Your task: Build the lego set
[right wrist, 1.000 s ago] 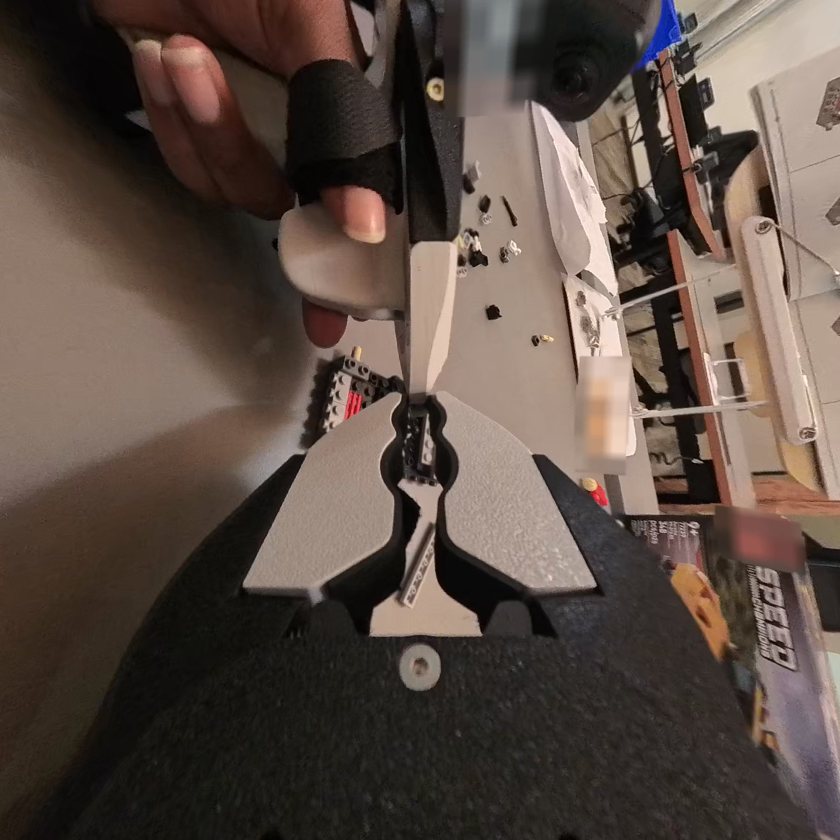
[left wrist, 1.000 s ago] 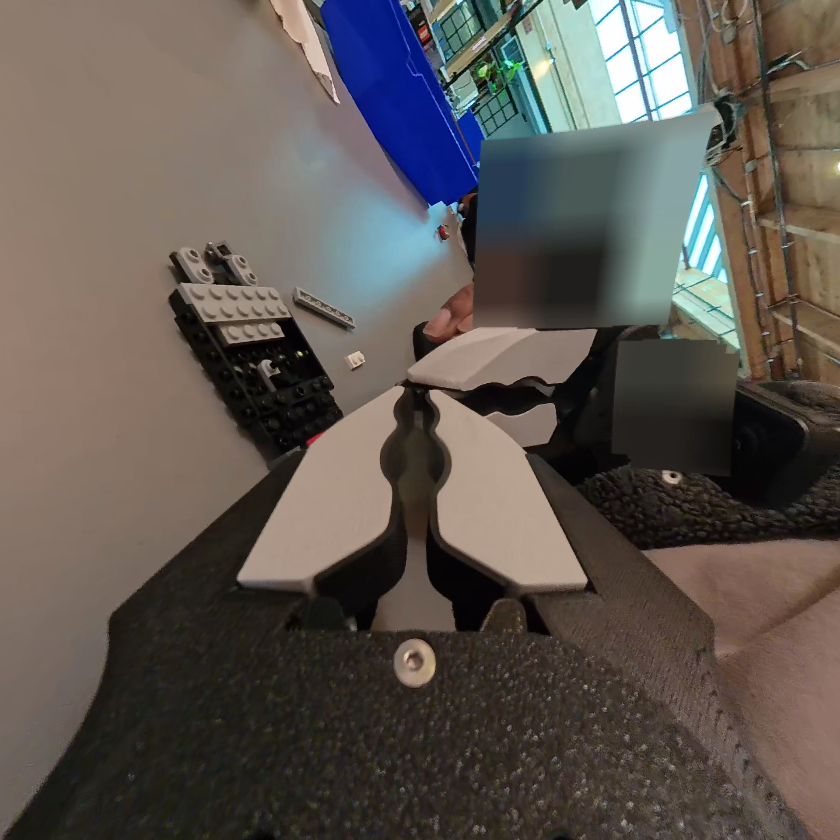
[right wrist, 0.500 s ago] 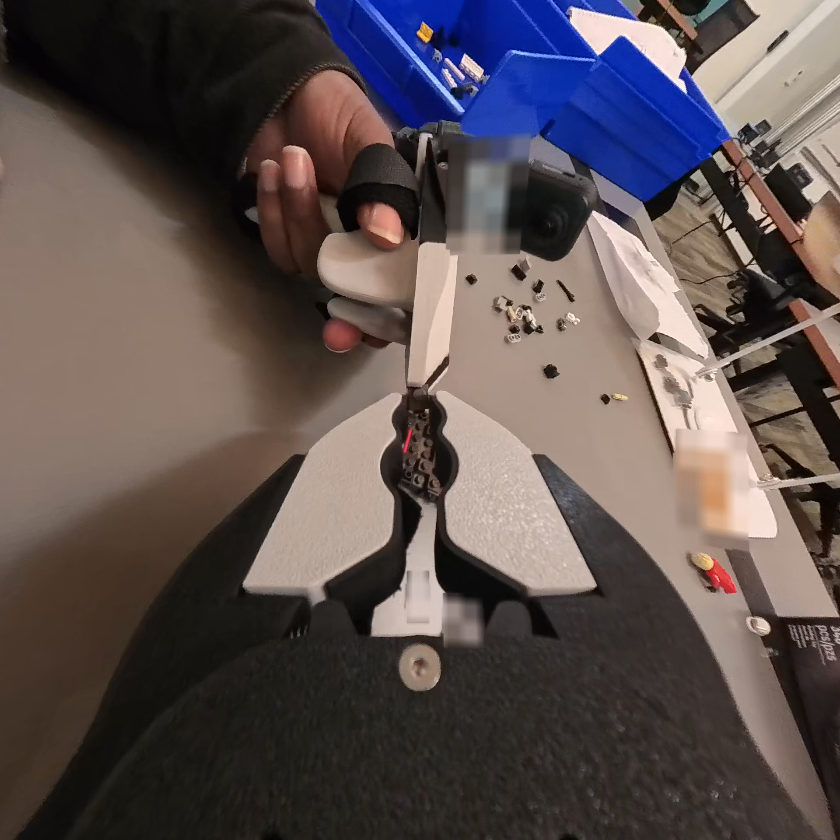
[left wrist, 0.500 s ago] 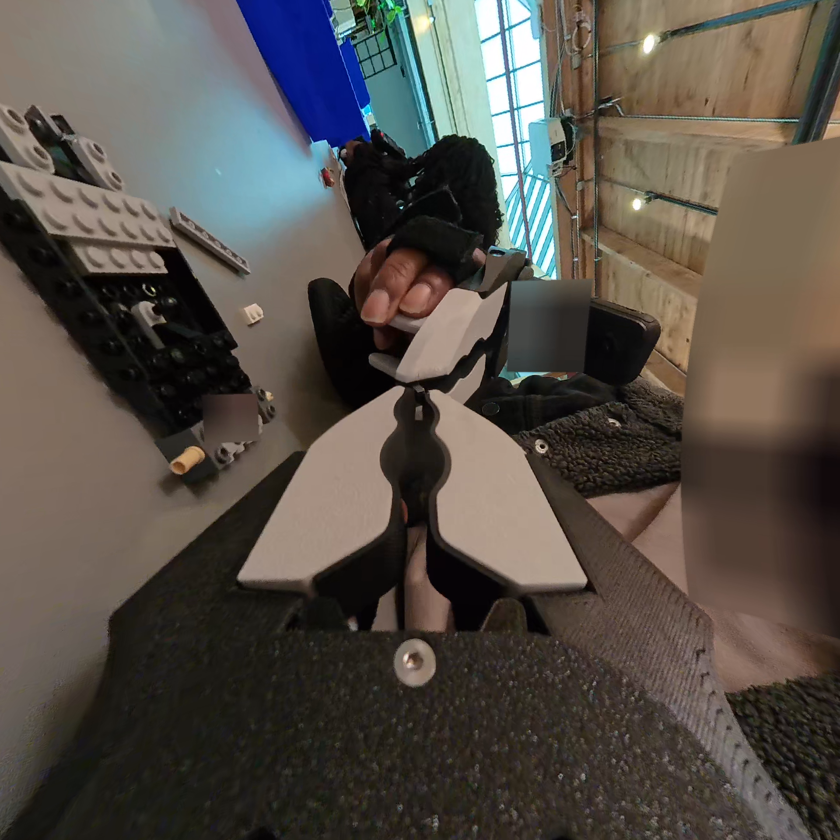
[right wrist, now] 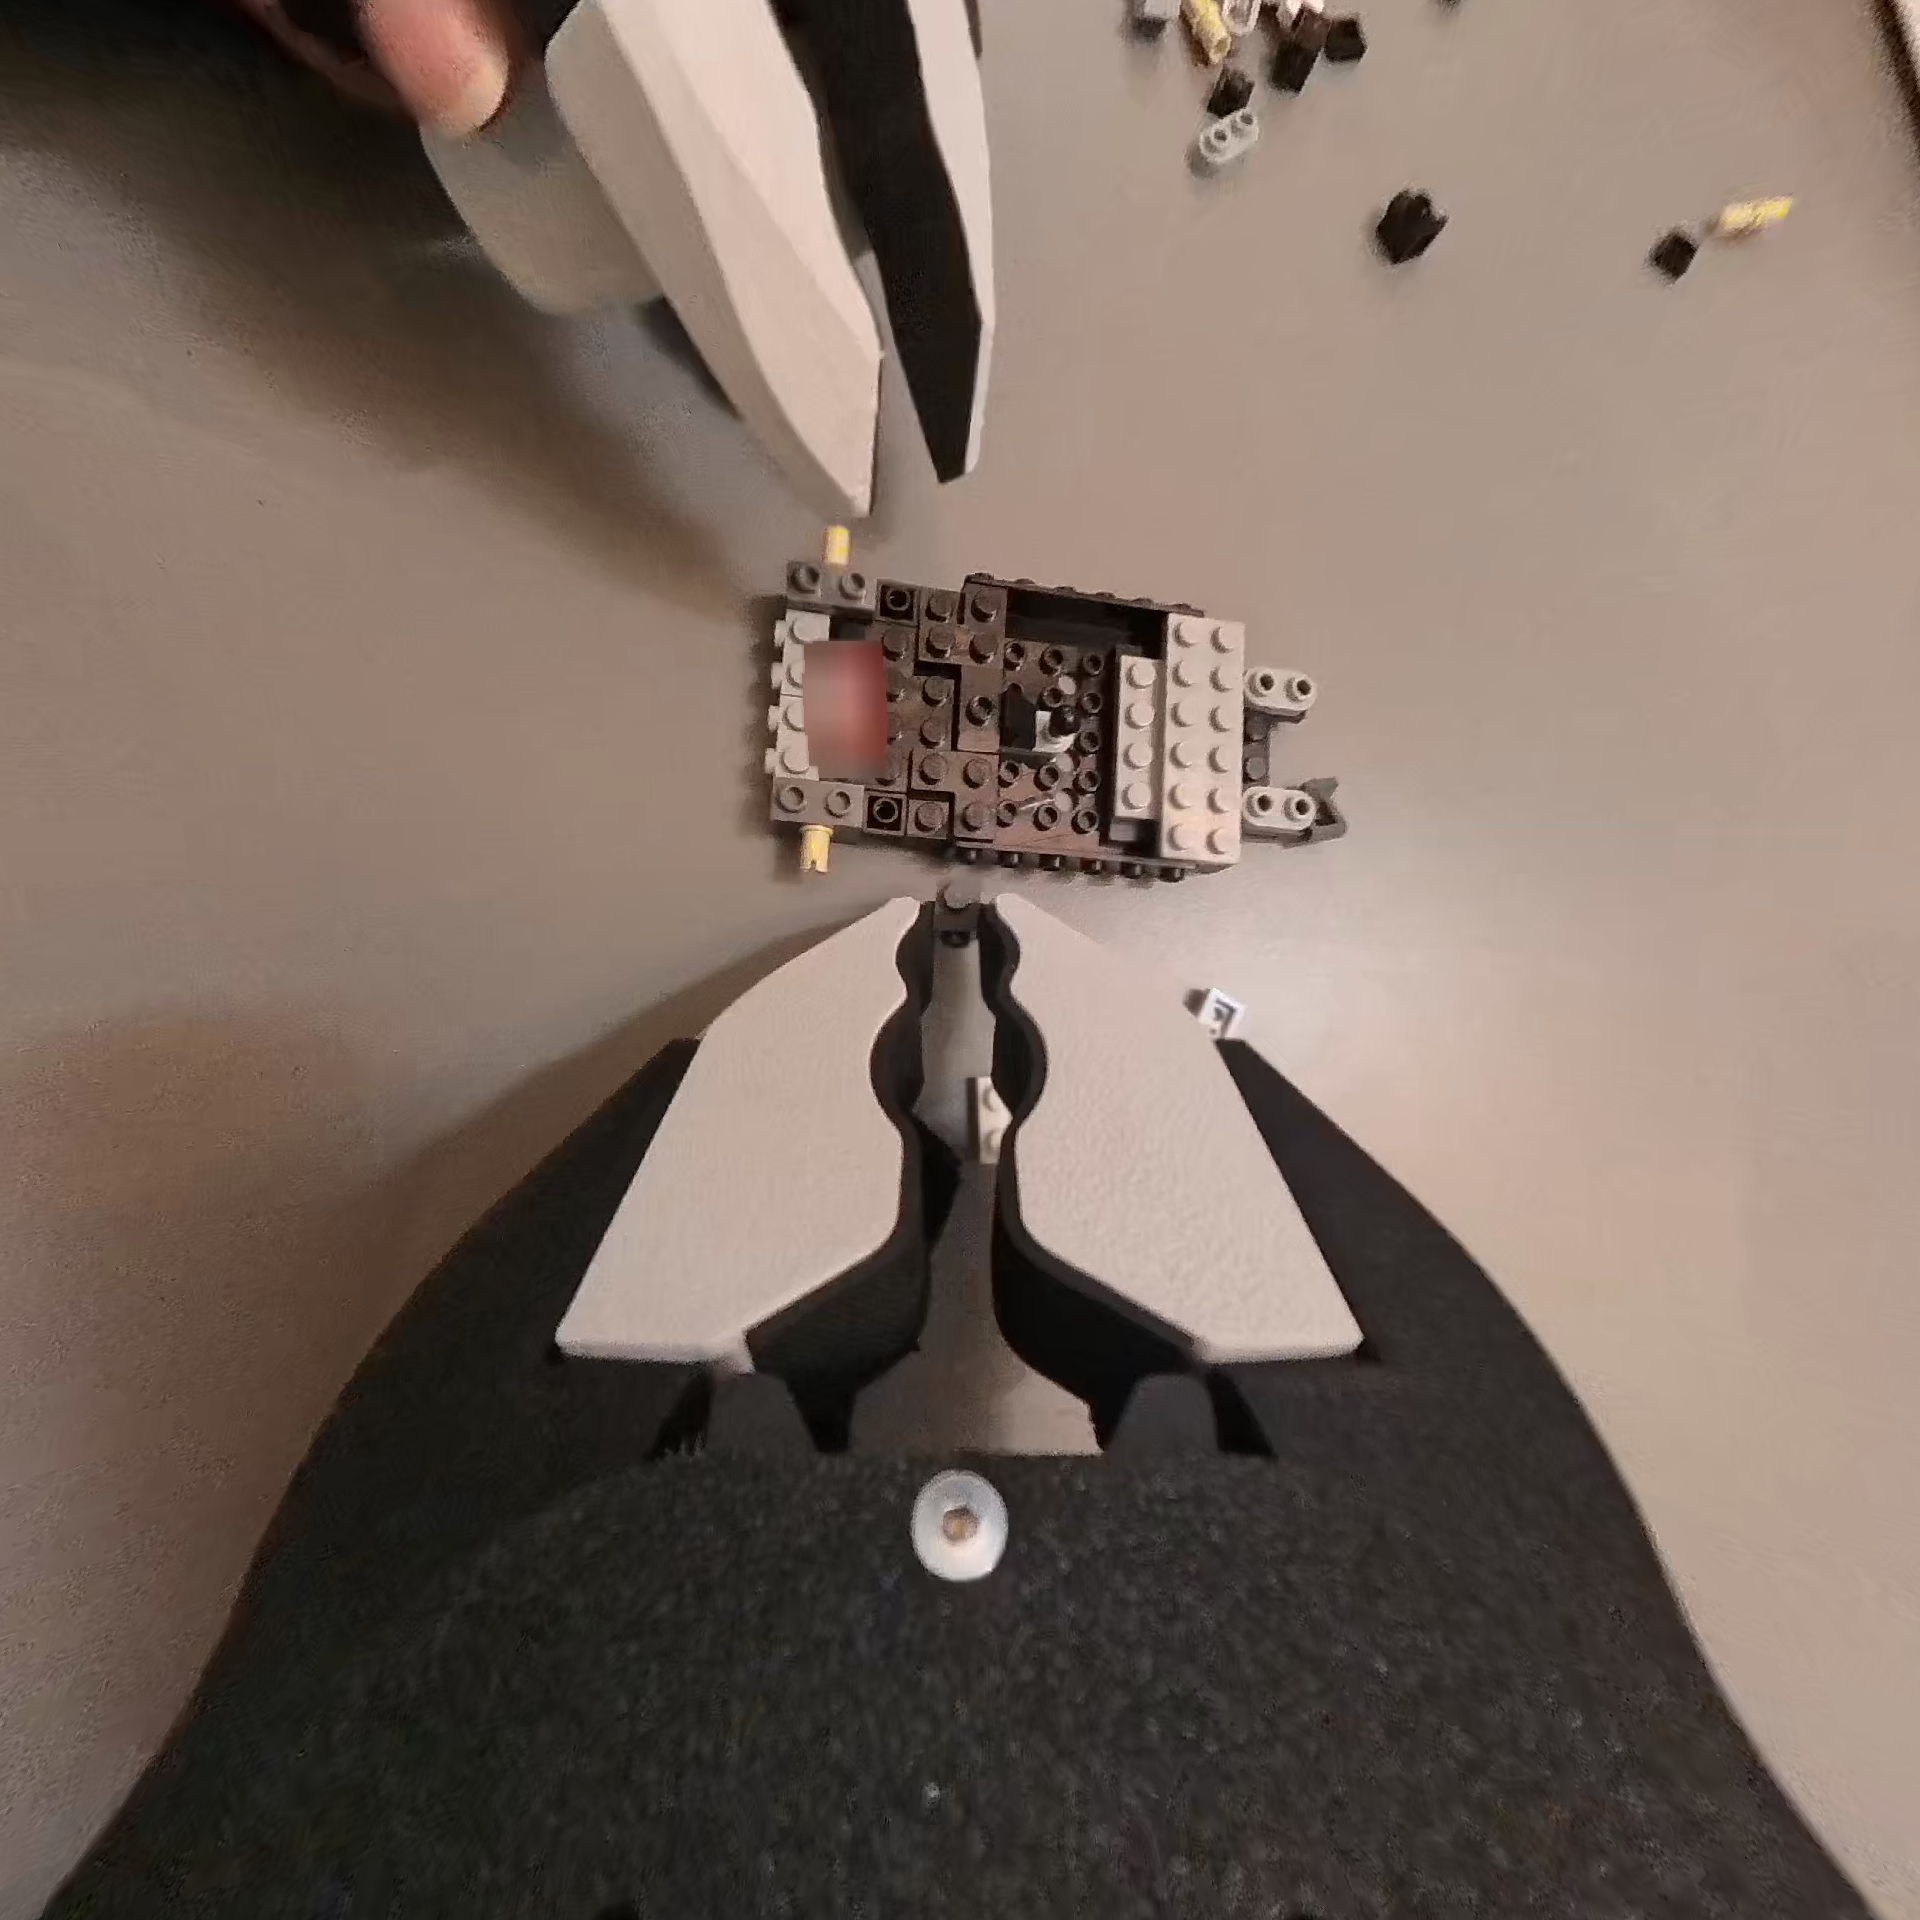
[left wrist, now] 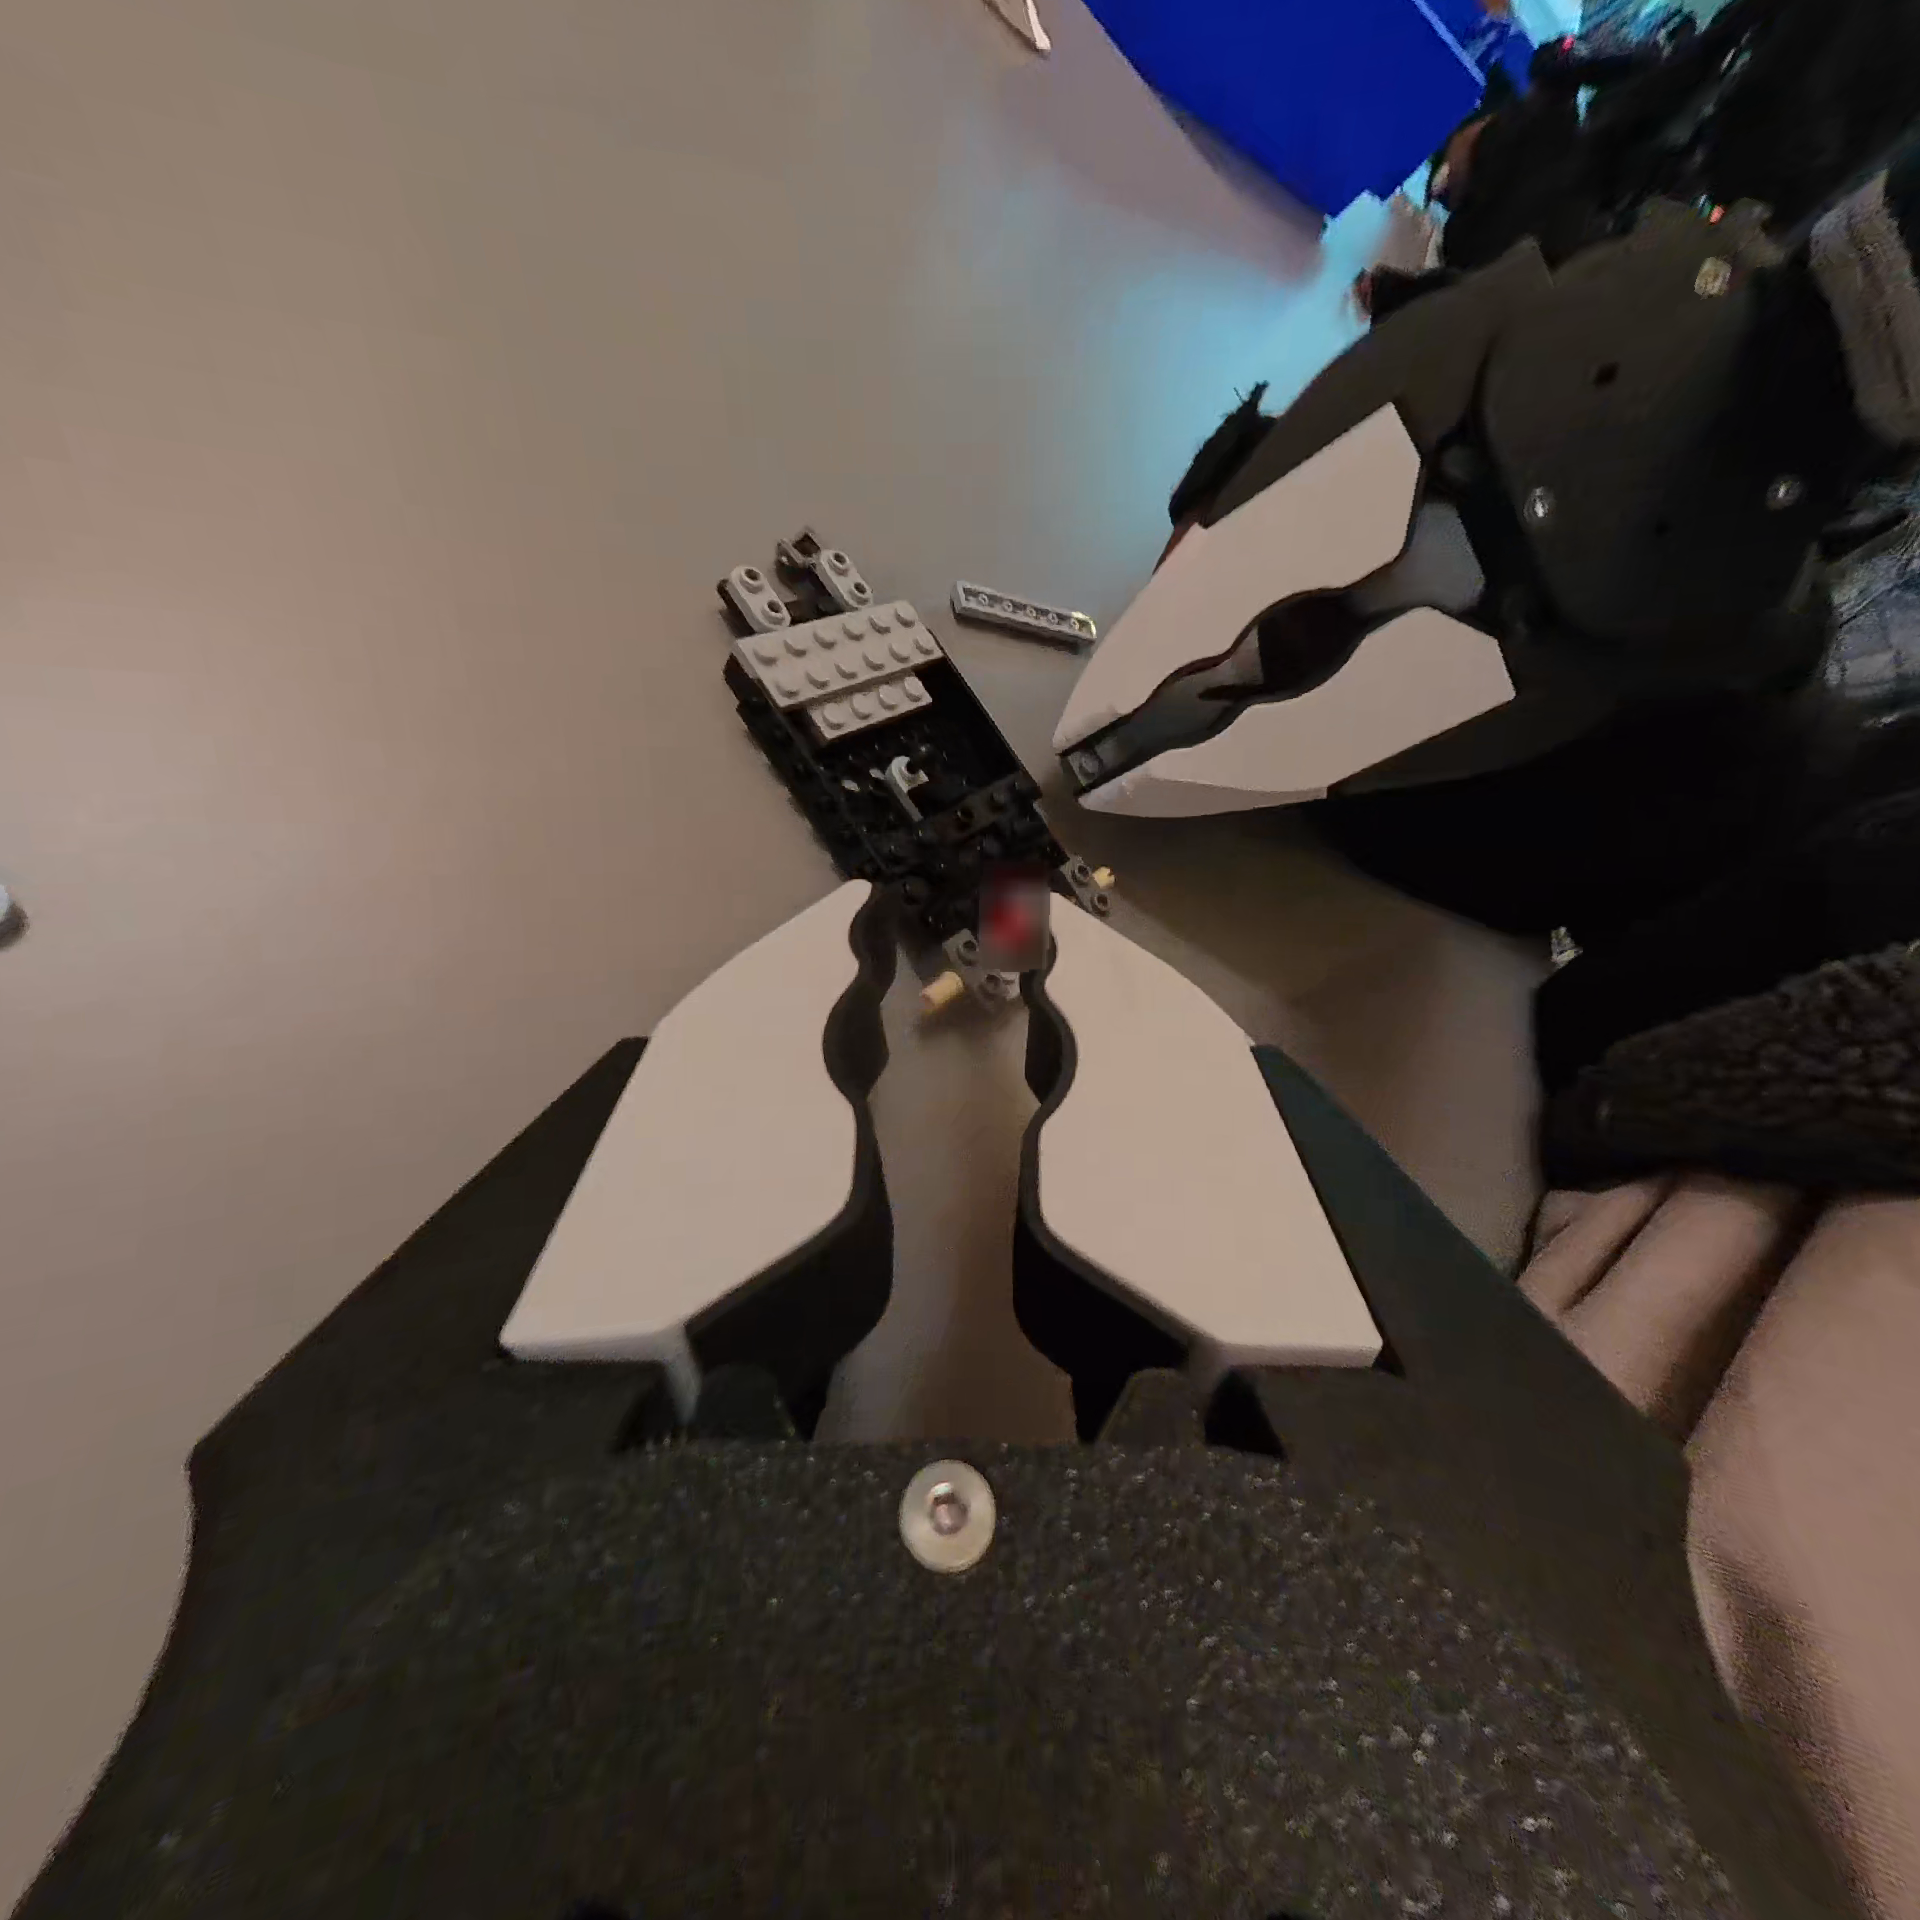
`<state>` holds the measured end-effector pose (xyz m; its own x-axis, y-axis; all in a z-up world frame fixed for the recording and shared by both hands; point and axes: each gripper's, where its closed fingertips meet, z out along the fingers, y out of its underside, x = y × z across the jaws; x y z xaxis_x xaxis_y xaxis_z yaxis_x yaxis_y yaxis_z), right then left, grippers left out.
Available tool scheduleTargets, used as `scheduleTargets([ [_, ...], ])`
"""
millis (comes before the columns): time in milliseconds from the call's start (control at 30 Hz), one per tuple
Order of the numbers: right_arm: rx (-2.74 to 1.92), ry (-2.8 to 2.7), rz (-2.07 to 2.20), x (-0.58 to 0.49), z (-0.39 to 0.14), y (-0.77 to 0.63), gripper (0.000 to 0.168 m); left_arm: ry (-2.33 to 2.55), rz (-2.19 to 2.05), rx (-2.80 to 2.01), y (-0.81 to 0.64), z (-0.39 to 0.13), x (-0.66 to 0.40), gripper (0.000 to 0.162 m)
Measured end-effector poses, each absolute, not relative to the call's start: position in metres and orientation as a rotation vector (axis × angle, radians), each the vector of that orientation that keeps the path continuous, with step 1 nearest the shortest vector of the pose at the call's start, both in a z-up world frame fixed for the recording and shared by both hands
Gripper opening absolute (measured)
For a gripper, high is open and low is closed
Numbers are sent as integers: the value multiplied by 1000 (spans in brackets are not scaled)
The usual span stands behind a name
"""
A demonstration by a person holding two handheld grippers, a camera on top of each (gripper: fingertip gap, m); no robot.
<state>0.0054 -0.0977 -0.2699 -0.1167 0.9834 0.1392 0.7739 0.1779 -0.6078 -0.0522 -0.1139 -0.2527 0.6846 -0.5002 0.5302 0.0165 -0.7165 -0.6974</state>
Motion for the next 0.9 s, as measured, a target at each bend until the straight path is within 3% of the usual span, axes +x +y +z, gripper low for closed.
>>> scheduleTargets([
  [33, -1666, -1942, 550, 5, -270, -98, 7, 392, -948, -2205, -115, -254, -50, 22],
  [900, -1795, -1949, 553, -1, -272, -102, 7, 404, -683, -2248, -106, -264, -72, 19],
])
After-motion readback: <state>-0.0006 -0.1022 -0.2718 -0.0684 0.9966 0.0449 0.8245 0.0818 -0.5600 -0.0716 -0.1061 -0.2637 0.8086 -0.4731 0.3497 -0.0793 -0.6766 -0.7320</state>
